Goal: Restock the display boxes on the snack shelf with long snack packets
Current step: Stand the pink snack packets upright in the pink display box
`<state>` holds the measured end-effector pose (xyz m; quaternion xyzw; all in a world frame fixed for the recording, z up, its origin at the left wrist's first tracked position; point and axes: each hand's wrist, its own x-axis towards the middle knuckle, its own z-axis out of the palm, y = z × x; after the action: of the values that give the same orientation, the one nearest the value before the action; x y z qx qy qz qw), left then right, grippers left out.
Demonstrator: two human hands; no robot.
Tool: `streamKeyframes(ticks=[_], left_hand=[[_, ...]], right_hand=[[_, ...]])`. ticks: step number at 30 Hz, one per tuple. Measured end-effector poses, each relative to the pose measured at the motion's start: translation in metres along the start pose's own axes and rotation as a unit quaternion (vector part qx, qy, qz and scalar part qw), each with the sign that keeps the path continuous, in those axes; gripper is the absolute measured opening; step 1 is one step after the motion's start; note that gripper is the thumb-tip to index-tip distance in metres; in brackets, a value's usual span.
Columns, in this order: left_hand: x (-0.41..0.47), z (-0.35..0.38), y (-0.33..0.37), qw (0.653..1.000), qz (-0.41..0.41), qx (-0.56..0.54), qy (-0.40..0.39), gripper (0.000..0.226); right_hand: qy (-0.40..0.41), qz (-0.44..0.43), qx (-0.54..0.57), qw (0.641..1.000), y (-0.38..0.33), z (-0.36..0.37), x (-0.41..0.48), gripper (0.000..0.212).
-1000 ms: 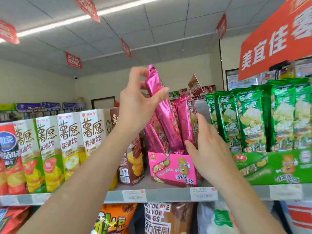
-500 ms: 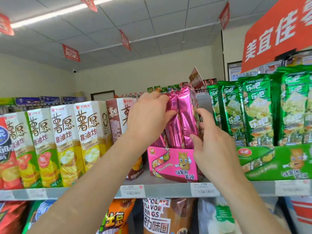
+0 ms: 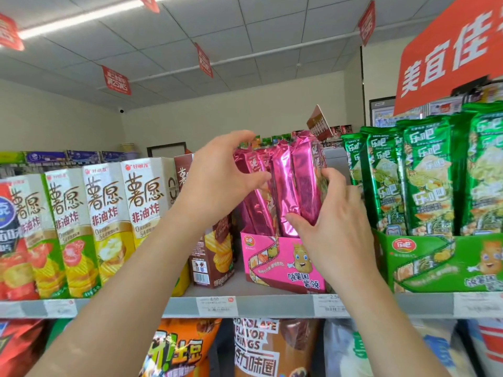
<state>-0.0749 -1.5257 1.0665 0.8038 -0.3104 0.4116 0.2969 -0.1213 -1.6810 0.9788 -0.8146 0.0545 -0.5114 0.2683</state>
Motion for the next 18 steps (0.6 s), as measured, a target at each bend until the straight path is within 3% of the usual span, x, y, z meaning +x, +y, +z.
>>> streamKeyframes(ticks=[4,7,9,12,15,18], left_hand=[[-0.004,-0.01,-0.006,0.998,0.011,0.03,-0.048,0.061],[-0.009,-0.013,-0.01,0.992,0.036,-0.091,-0.078,0.057],[-0.014,-0.008,-0.008,0.976,0.028,-0.214,-0.021,0.063],[-0.012,-0.008,-0.002,0.911,-0.013,-0.389,0.135,0.059],[-0.007,-0.022,0.003,0.863,0.008,-0.449,0.233,0.04],[-0.019,-0.03,0.009,0.858,0.049,-0.45,0.242,0.028]], right_hand=[[0.005,-0.001,-0.007,1.0,-0.001,0.001,0.0,0.083],[0.003,0.003,-0.013,1.0,0.0,-0.001,-0.002,0.08],[0.004,0.005,-0.014,1.0,0.0,-0.002,-0.004,0.078],[0.005,0.012,-0.011,1.0,-0.001,-0.004,-0.005,0.076],[0.0,0.017,-0.018,1.0,-0.002,-0.004,-0.005,0.074],[-0.001,0.016,-0.02,1.0,-0.002,-0.004,-0.008,0.074]])
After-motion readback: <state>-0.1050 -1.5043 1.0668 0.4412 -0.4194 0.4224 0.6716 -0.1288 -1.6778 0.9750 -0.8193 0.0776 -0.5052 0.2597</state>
